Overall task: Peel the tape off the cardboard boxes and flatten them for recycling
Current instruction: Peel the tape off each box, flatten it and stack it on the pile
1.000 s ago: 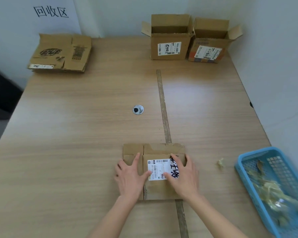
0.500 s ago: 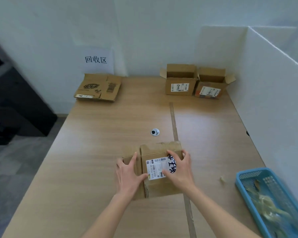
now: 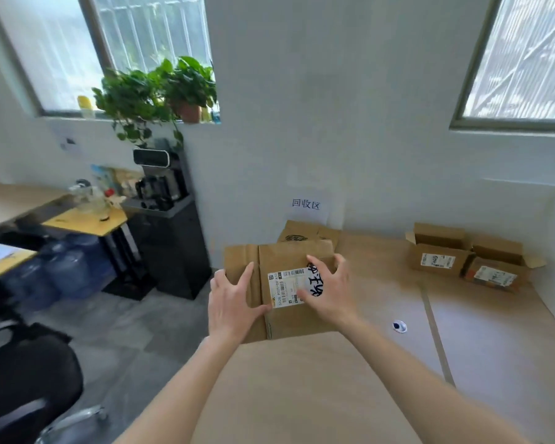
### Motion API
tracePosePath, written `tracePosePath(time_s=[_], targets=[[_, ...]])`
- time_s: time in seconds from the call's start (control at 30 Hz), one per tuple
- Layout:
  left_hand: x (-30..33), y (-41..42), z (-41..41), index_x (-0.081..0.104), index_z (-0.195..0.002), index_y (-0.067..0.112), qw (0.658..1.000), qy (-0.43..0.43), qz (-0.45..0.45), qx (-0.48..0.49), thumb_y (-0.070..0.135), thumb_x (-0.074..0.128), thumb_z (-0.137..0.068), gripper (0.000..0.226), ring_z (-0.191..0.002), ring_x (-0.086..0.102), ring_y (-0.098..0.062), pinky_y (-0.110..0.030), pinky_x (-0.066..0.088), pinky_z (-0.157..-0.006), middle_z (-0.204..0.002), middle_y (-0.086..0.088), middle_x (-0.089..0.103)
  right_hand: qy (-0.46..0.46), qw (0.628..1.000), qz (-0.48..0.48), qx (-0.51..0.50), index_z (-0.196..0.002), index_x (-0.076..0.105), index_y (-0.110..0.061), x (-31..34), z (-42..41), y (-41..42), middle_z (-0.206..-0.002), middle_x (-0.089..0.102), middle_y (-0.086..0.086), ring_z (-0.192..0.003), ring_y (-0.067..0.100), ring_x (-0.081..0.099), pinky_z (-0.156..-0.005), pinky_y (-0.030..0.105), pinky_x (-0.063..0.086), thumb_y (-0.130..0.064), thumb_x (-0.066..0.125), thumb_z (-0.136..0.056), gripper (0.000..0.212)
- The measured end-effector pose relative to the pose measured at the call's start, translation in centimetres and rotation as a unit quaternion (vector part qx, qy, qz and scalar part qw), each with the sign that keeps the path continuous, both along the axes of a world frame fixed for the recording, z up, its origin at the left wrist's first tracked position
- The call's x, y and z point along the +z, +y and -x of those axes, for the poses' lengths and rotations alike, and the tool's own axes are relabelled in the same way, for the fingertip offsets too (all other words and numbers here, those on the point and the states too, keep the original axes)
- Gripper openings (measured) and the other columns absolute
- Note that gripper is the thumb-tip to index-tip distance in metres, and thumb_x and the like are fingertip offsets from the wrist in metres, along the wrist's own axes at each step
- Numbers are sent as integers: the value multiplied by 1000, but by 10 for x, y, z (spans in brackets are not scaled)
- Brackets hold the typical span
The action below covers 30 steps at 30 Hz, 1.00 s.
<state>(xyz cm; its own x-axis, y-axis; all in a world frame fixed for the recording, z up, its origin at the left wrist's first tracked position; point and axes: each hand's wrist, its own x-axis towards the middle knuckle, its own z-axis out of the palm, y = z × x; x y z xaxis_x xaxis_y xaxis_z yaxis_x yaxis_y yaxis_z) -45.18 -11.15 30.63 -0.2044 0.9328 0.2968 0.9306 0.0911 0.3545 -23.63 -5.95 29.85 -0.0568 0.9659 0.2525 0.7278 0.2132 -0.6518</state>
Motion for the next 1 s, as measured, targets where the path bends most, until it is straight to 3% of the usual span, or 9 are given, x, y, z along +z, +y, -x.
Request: tracePosePath(time_s=[0.23, 0.4, 0.53, 0.77, 1.0], targets=[[64, -18, 121, 30, -157, 37, 996, 27, -56, 63, 60, 84, -70, 105, -107, 41, -24, -37, 48, -89, -122, -10, 33, -22, 997, -57, 56, -148, 41, -44, 64, 133, 18, -156, 12, 8, -149, 29, 16, -110, 48, 40, -49, 77, -78, 79], [80, 1, 186, 30, -157, 34, 992, 33, -69, 101, 59, 85, -70, 106, -110, 41, -27, -40, 50, -89, -123, -12, 32, -34, 992, -83, 84, -148, 39, -45, 84, 207, 48, -155, 11, 3, -146, 28, 19, -96, 47, 50, -49, 77, -78, 80], [80, 38, 229, 30, -157, 33, 991, 44, -68, 111, 58, 86, -70, 107, -111, 41, -29, -41, 50, -89, -123, -13, 34, -26, 992, -88, 89, -147, 41, -43, 82, 252, 86, -155, 12, 4, -145, 29, 21, -97, 47, 50, -46, 78, -78, 78], [77, 139, 268, 26, -159, 34, 993, 70, -44, 80, 60, 83, -72, 107, -111, 40, -27, -38, 48, -91, -124, -12, 32, -23, 996, -72, 53, -148, 39, -45, 67, 285, 174, -155, 13, 4, -145, 30, 21, -93, 44, 51, -49, 76, -79, 79], [64, 231, 242, 26, -158, 37, 998, 55, -22, 11, 62, 82, -71, 106, -111, 41, -26, -38, 50, -91, -126, -13, 33, -50, 998, -36, -17, -149, 37, -46, 59, 245, 233, -156, 13, 5, -144, 30, 24, -87, 45, 55, -52, 74, -78, 80]])
